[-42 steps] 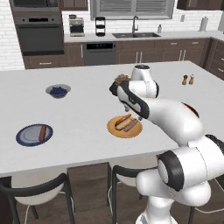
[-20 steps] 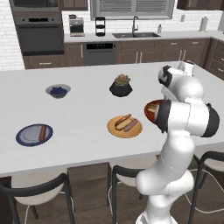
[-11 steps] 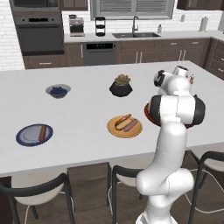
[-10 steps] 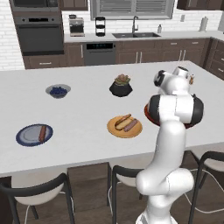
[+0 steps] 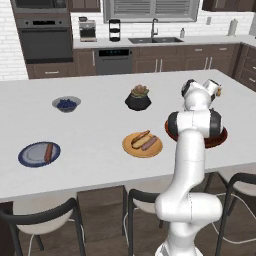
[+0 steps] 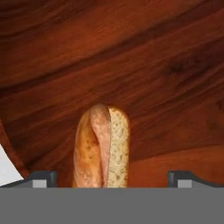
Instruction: Place one bun and one sausage from the bowl on each plate.
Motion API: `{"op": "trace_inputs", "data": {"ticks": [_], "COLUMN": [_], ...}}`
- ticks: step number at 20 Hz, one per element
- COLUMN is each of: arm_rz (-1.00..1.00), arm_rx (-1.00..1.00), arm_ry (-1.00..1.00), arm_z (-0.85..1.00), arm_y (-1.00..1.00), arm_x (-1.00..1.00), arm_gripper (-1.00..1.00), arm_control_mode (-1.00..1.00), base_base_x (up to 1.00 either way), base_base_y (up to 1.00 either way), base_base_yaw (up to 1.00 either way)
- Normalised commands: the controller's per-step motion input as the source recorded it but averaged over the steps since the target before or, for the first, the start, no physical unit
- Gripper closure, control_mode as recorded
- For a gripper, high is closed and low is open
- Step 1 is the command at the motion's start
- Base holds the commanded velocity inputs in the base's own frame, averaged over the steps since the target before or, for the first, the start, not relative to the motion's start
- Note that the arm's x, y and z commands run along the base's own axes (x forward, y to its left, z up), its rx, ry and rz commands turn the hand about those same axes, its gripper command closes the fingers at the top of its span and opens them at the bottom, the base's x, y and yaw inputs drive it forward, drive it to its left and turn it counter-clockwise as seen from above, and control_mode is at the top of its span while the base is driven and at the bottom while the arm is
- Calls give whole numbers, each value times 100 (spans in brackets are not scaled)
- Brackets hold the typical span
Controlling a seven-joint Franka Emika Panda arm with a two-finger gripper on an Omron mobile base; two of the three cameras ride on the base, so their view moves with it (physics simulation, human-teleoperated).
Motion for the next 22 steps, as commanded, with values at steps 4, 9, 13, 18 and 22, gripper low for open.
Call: {"op": "trace_inputs", "data": {"ticks": [4,9,13,18,22], "arm_rz": [-8,-11,-4,-1,-3], "arm_rx": [-2,-8,0,0,0], "arm_ry": [-7,-7,0,-1,-13], "arm_z": [-43,-38,-39,-46,-33], "arm_y": [51,63,6,2,18], "arm_x": [0,0,18,0,-9], "arm_gripper": [-100,-100,-100,100,100], "arm_control_mode": [-100,-100,-100,-100,-100], "base_base_x": [0,0,0,0,0], "base_base_y": [0,0,0,0,0], "base_base_yaw": [0,0,0,0,0]}}
